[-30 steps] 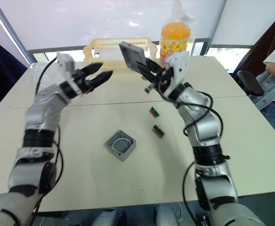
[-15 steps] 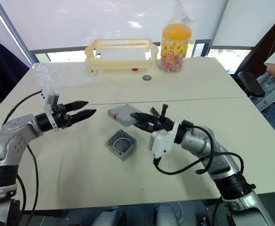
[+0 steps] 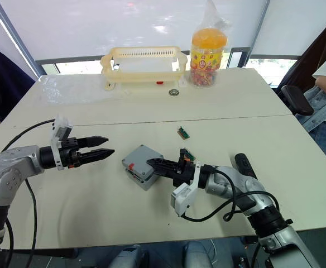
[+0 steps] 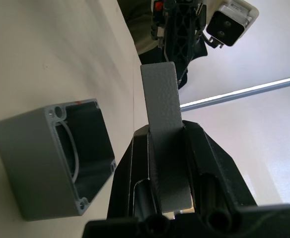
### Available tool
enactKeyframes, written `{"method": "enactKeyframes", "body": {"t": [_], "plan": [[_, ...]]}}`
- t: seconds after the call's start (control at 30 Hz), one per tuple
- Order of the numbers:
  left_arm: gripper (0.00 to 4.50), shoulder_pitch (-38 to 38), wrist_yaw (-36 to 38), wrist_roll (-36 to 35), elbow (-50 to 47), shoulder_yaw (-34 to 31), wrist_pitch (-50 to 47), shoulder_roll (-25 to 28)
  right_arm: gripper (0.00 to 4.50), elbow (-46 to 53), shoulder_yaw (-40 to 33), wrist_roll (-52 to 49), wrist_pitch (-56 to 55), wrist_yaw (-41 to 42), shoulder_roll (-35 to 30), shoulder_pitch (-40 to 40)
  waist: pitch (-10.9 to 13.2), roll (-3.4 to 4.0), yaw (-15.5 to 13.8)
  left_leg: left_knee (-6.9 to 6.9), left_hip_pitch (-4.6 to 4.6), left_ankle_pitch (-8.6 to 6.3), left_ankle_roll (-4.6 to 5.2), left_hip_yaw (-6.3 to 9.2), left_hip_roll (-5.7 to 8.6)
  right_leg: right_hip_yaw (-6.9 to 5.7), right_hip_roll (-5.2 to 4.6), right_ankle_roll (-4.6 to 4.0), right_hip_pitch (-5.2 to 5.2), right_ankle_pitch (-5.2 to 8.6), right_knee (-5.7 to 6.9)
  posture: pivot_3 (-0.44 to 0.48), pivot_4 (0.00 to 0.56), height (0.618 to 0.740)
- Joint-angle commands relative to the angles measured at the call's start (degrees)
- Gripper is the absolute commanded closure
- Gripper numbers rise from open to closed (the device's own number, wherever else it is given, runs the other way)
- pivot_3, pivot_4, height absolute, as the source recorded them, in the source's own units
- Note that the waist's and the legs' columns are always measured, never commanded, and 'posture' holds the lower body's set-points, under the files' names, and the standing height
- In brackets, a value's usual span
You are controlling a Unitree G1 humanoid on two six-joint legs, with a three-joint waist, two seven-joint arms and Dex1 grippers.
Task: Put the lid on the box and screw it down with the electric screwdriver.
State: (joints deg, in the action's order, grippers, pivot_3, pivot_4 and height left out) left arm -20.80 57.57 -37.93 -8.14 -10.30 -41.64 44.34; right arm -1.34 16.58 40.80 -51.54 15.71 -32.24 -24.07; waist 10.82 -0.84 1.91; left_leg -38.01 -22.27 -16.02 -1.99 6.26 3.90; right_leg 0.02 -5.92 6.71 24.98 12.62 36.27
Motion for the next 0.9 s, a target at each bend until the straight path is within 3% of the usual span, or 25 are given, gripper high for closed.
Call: {"method": "enactKeyframes", "body": {"t": [0.03, 0.33, 0.9], "plan": [[1.04, -0.3, 1.3, 0.8, -1.2, 0.1, 2.1, 1.2, 4.31, -0.2, 0.4, 2.6, 1.4, -2.3, 1.1, -0.9, 0.0, 0.0, 0.0, 0.0, 0.0, 0.0, 0.0, 0.0, 0.0, 0.0, 0.0, 0.0, 0.0, 0.0, 0.0, 0.0, 0.15, 0.74], [1.04, -0.5, 4.5, 4.1, 2.1, 1.6, 5.4, 3.3, 4.31, -1.9, 2.4, 5.4, 3.5, -4.1, 1.2, -0.6, 0.0, 0.0, 0.2, 0.0, 0.0, 0.0, 0.01, 0.0, -0.01, 0.0, 0.01, -0.01, 0.0, 0.0, -0.01, 0.0, 0.15, 0.74], [1.04, -3.3, 3.7, 6.2, 4.0, 4.0, 7.8, 0.5, 4.31, -5.5, 5.6, 7.3, 2.7, -6.3, 0.3, -3.2, 0.0, 0.0, 0.3, 0.0, 0.01, -0.01, 0.01, -0.01, -0.02, 0.0, 0.02, -0.01, -0.03, 0.0, -0.02, 0.0, 0.15, 0.74]]}}
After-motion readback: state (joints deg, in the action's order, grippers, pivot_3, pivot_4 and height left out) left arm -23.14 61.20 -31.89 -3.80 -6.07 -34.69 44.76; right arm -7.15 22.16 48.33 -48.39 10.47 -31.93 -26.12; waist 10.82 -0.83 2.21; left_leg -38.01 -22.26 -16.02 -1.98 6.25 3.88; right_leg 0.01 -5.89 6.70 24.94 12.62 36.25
